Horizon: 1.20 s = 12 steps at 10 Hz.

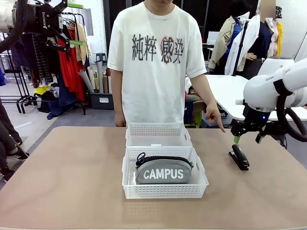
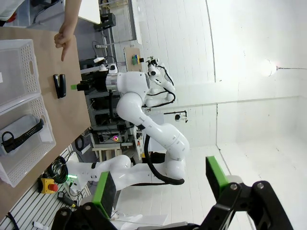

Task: Distribute items into two baskets.
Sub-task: Pick up the Stapler that the person points to.

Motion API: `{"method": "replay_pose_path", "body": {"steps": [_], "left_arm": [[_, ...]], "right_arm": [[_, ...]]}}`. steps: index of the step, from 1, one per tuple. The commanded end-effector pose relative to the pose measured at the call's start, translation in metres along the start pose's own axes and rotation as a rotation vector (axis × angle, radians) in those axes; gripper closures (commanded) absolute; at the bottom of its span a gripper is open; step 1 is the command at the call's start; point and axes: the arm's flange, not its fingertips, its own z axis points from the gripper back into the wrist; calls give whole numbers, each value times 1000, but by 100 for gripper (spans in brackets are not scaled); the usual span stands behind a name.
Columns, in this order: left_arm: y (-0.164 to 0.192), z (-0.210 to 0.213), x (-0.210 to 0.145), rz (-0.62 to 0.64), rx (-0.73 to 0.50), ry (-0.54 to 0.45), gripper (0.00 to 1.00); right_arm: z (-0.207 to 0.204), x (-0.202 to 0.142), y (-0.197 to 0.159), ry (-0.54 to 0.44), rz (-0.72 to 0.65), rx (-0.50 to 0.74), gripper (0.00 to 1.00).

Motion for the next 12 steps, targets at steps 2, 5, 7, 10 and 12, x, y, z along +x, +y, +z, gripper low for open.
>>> {"method": "replay_pose_path", "body": {"steps": [2,5,7,10,12], "left_arm": [[-2,1,-2,6,-9,2,0],[-2,1,-2,6,-9,2,0],[-2,1,-2,6,-9,2,0],[-2,1,-2,6,-9,2,0],[-2,1,-2,6,-9,2,0]], "right_arm": [[-21,-12,8,-6,-67,-45,0],[-15,-9,1,11,-45,-16,0],[-19,-12,2,23,-43,-17,0],[-47,1,14,47,-37,-27,0],[-55,12,20,40,-44,-51,0]]}}
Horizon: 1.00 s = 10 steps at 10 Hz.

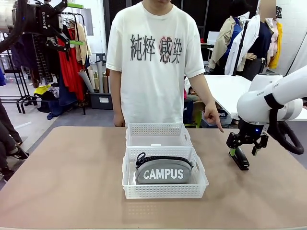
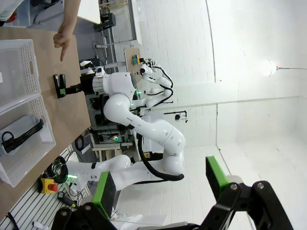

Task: Distribute items into two baskets.
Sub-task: Pick up the Stapler that the person points to.

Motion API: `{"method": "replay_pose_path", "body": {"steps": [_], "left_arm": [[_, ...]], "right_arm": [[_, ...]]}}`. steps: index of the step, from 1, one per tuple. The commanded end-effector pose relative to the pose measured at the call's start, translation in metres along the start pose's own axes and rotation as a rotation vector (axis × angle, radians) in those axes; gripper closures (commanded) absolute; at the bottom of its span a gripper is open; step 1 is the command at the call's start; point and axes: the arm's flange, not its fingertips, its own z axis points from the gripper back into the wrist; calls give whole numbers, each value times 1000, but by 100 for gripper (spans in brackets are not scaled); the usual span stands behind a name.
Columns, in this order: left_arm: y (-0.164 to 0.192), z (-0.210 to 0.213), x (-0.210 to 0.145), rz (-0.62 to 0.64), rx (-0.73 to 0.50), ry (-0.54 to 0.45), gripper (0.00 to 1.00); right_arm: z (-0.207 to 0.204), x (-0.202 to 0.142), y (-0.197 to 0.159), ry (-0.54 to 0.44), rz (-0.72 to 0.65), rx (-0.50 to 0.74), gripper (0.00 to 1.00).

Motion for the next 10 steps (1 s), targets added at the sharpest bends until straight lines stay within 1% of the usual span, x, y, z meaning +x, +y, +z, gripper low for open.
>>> {"method": "replay_pose_path", "body": {"steps": [1,4,7,8,10], "left_arm": [[-2,1,-2,6,-9,2,0],[-2,1,-2,6,-9,2,0],[-2,1,-2,6,-9,2,0],[-2,1,-2,6,-9,2,0],[-2,1,-2,6,-9,2,0]], "right_arm": [[-4,19,8,-37,-27,-40,0],[-7,32,5,-35,-50,-52,0],[-11,36,0,-31,-49,-65,0],[-13,36,-2,-34,-32,-68,8],[-16,37,-5,-12,-27,-64,47]]}}
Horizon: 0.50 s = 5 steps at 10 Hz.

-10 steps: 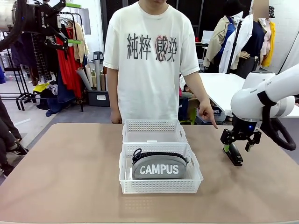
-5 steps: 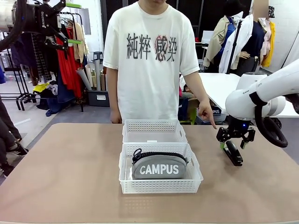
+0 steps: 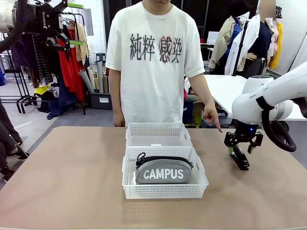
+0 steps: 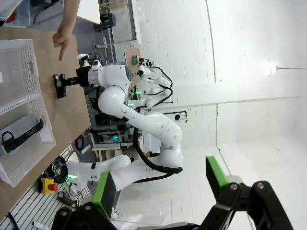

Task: Distribute items into two baskets.
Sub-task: Pick up the Stapler that the person points to.

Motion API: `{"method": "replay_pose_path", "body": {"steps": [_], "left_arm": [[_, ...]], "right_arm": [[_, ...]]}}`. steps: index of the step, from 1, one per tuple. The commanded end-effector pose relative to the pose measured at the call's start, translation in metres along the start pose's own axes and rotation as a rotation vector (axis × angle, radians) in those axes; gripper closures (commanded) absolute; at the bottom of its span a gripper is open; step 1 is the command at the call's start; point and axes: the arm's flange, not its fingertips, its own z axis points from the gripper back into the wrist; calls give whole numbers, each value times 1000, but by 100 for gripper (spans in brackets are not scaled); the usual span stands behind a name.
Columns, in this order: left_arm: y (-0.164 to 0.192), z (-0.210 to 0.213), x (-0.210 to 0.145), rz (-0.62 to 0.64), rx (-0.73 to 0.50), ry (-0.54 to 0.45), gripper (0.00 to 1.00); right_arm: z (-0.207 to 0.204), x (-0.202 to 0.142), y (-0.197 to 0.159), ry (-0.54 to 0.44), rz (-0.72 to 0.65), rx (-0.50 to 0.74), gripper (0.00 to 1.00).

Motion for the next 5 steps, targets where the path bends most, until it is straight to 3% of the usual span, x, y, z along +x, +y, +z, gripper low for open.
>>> {"method": "replay_pose_path", "body": {"steps": [1,2,3,5], "left_arm": [[-2,1,-2,5,-9,2,0],[-2,1,-2,5,-9,2,0],[-2,1,-2,5,-9,2,0],[-2,1,-2,5,-9,2,0]], "right_arm": [[-4,5,3,-7,-10,-28,67],[0,6,1,-13,-10,-28,87],[-1,5,2,-18,-15,-25,100],[3,5,1,-13,-13,-27,100]]}}
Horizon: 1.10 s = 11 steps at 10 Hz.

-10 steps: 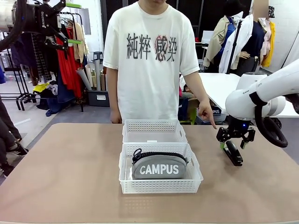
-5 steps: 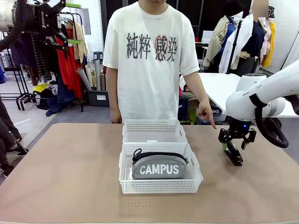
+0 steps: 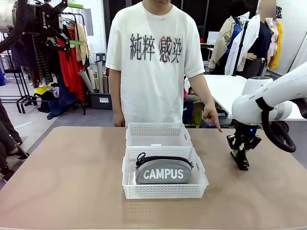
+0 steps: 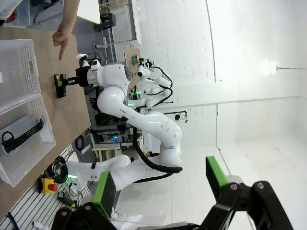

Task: Distribute items into two baskets.
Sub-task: Pick up the Stapler that the person points to.

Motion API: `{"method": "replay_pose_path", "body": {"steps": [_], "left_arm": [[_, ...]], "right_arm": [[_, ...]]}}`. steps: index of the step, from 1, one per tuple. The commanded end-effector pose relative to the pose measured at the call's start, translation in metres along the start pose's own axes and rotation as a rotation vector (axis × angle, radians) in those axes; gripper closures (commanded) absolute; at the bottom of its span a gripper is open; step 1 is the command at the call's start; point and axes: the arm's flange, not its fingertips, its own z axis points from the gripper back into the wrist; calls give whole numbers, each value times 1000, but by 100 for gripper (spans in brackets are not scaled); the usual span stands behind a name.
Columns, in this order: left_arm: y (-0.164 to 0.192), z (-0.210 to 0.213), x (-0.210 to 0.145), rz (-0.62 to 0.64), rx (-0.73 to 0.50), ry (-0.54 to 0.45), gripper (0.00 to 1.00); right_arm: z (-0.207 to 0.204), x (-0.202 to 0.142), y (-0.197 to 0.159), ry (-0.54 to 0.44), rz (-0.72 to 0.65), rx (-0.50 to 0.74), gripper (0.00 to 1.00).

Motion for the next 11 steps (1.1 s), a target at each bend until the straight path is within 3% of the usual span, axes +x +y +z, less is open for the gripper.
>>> {"method": "replay_pose_path", "body": {"steps": [1,4,6,8,11], "left_arm": [[-2,1,-2,5,-9,2,0],[-2,1,-2,5,-9,2,0],[-2,1,-2,5,-9,2,0],[-2,1,-2,5,-9,2,0],[-2,1,-2,5,-9,2,0]], "right_arm": [[7,0,3,-16,-18,-27,100],[28,-10,6,-23,-5,-29,100],[66,-18,13,-27,5,5,100],[101,-22,20,61,-8,42,100],[174,-25,38,112,-23,28,100]]}}
